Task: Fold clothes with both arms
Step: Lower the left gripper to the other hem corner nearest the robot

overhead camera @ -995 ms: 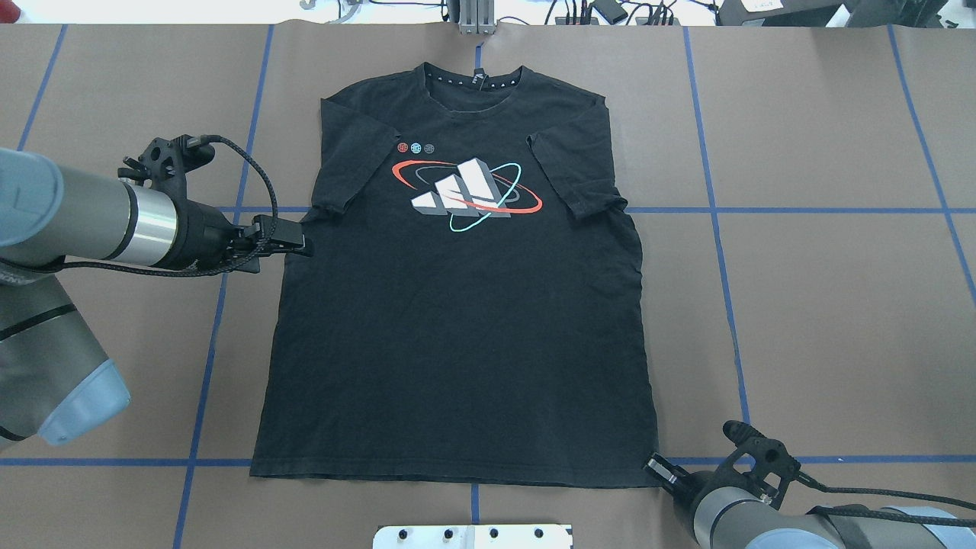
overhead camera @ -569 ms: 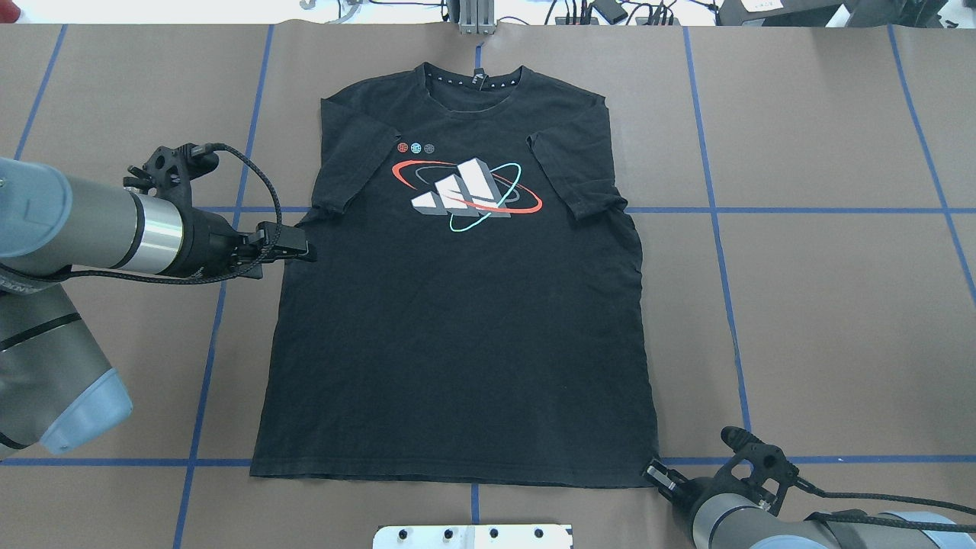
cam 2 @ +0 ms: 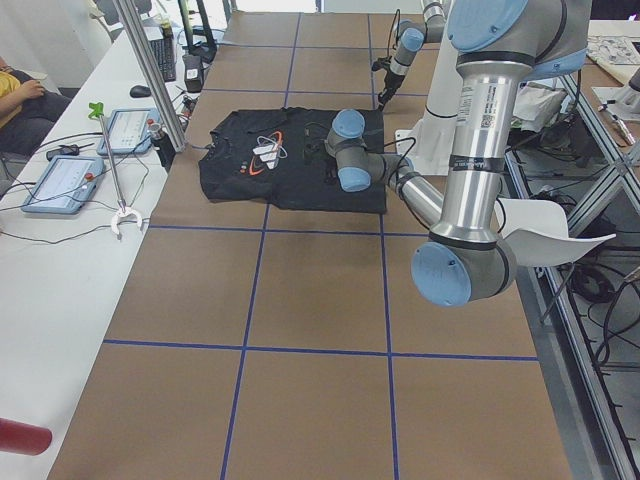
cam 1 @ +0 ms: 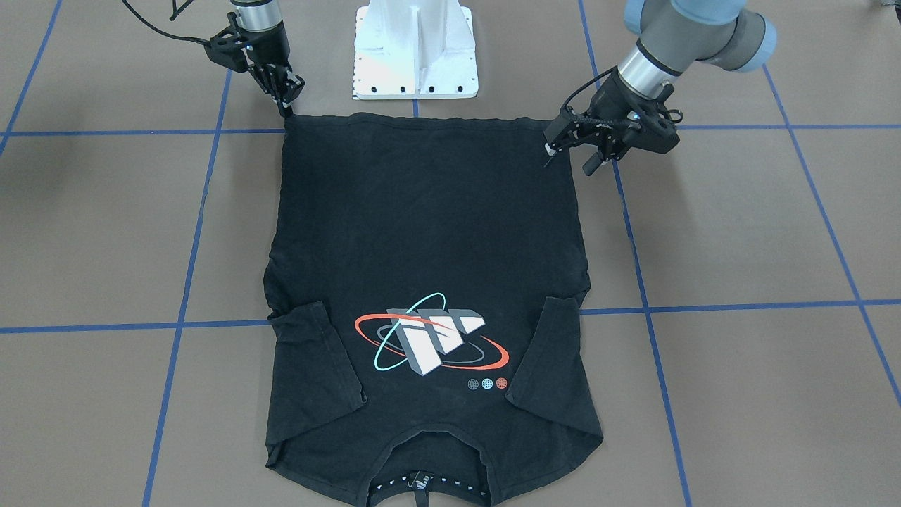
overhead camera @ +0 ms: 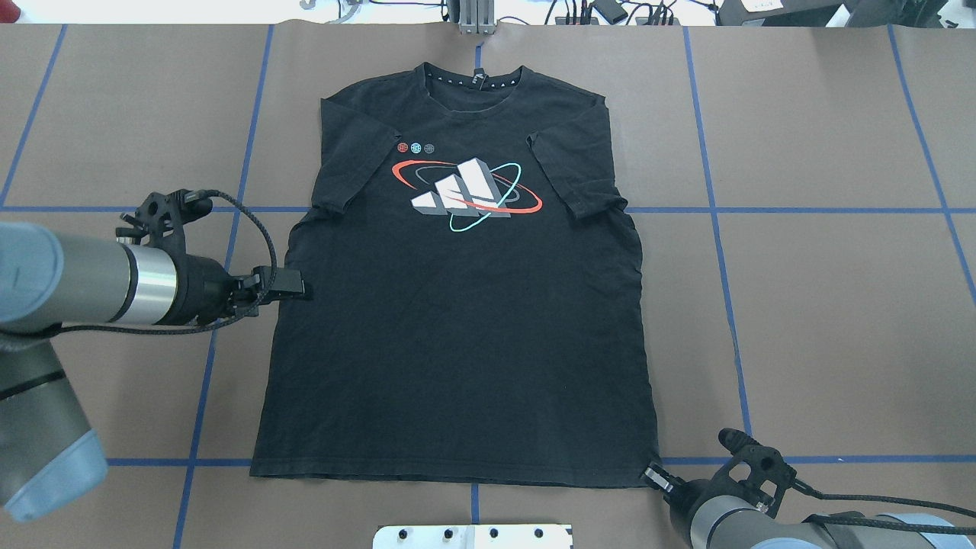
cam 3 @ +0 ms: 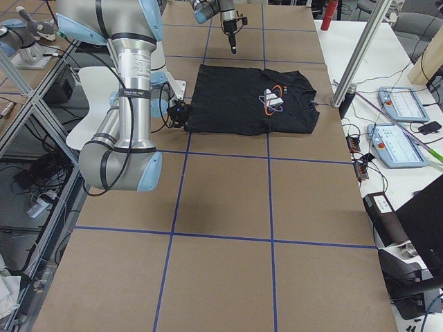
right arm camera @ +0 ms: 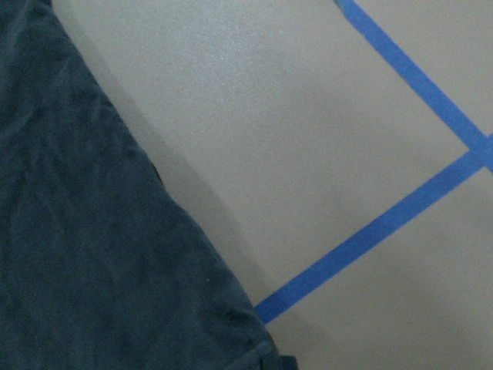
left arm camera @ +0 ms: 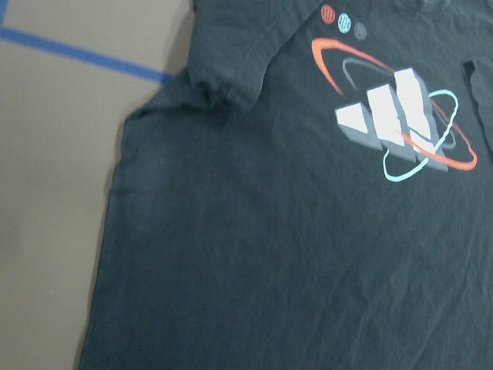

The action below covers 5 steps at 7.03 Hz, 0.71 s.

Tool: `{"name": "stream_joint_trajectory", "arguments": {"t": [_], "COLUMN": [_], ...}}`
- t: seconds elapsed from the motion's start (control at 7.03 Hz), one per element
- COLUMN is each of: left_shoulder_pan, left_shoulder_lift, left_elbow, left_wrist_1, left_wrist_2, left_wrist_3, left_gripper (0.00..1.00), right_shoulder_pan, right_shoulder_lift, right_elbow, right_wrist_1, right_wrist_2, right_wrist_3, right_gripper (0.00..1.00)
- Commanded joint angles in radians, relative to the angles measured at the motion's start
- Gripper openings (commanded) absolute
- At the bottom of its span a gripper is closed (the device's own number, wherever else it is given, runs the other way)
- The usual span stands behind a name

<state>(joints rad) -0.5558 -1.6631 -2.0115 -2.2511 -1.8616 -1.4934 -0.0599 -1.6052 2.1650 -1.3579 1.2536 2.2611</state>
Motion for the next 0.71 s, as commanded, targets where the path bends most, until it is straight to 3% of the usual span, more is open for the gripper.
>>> {"name": "stream_joint_trajectory", "arguments": {"t": [0.0,0.28,0.57], "left_shoulder_pan": [0.234,0.414,0.477], "left_shoulder_lift": [0.127,0.242,0.261], "left_elbow": [-0.099,-0.102,-0.077], "left_wrist_1": [0.001,0.004,0.008], "left_wrist_2": [0.271,0.465,0.479], "left_wrist_3": [-0.143,-0.247,-0.289], "left_gripper": [0.99,0.98,0.83], "right_shoulder_pan": [0.023,0.026,0.026], "right_shoulder_lift": [-0.001,-0.002,-0.004], "right_elbow": [0.028,0.044,0.044], "right_wrist_1": [-0.001,0.000,0.000], "right_wrist_2": [0.007,0.006,0.006], "right_wrist_3": [-0.001,-0.002,-0.002], "right_gripper": [0.00,0.00,0.00]}}
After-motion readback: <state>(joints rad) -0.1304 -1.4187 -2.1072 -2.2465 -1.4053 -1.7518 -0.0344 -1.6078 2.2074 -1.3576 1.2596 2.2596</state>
